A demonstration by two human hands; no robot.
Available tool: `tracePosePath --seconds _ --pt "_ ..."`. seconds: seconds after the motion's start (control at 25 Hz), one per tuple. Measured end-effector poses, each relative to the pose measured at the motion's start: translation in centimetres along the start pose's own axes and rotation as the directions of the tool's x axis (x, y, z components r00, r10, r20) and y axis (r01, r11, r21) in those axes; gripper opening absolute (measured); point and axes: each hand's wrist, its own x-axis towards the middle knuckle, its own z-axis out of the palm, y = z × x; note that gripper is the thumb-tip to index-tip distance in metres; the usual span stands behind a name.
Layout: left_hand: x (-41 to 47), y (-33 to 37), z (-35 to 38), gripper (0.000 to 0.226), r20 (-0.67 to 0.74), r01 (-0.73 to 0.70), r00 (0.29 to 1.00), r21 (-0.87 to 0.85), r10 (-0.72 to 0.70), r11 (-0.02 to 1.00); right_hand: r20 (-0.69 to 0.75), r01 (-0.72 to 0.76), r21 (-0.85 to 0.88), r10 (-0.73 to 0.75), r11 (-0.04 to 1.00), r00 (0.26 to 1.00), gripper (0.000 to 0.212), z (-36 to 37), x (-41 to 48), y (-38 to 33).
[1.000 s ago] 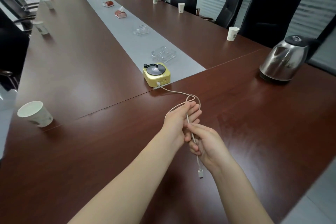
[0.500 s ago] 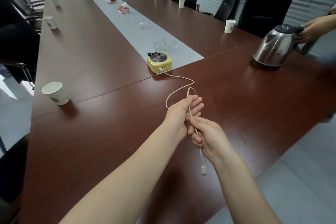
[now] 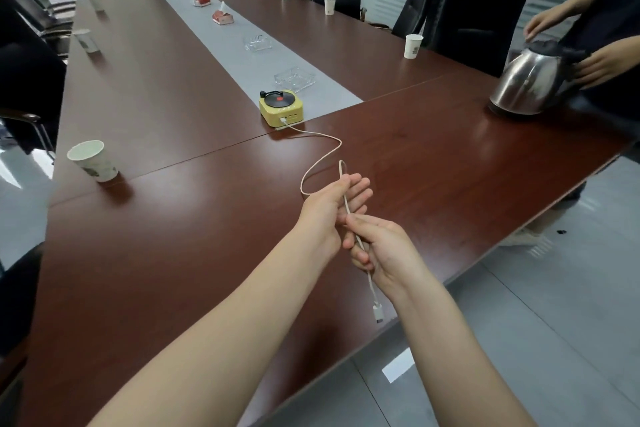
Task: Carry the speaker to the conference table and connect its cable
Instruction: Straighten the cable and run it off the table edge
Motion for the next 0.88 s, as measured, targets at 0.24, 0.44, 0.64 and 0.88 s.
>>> tracePosePath --seconds 0.24,0.44,0.64,0.88 --pt "-3.6 -4.3 3.0 0.022 -0.028 0.008 1.000 -0.046 -0.010 0.999 0.002 -0.063 -0.065 0.063 0.996 0.998 0.020 -3.9 -4.0 -1.0" --pt "-6.5 -7.4 4.6 0.021 -0.050 0.015 0.999 -0.069 -0.018 0.998 0.020 -0.042 -0.034 0.042 0.999 0.999 0.027 -6.7 -6.3 -0.4" --pt "-8.0 -10.8 4.4 0.023 -0.071 0.086 0.994 -0.021 -0.088 0.996 -0.006 -0.009 -0.159 0.008 0.987 1.000 0.030 -8.9 -7.9 1.4" --pt "-8.2 -13.2 3.7 0.021 -0.121 0.119 0.984 -0.097 -0.131 0.988 0.014 -0.080 -0.256 0.087 0.963 0.996 0.020 -11.5 -10.0 3.2"
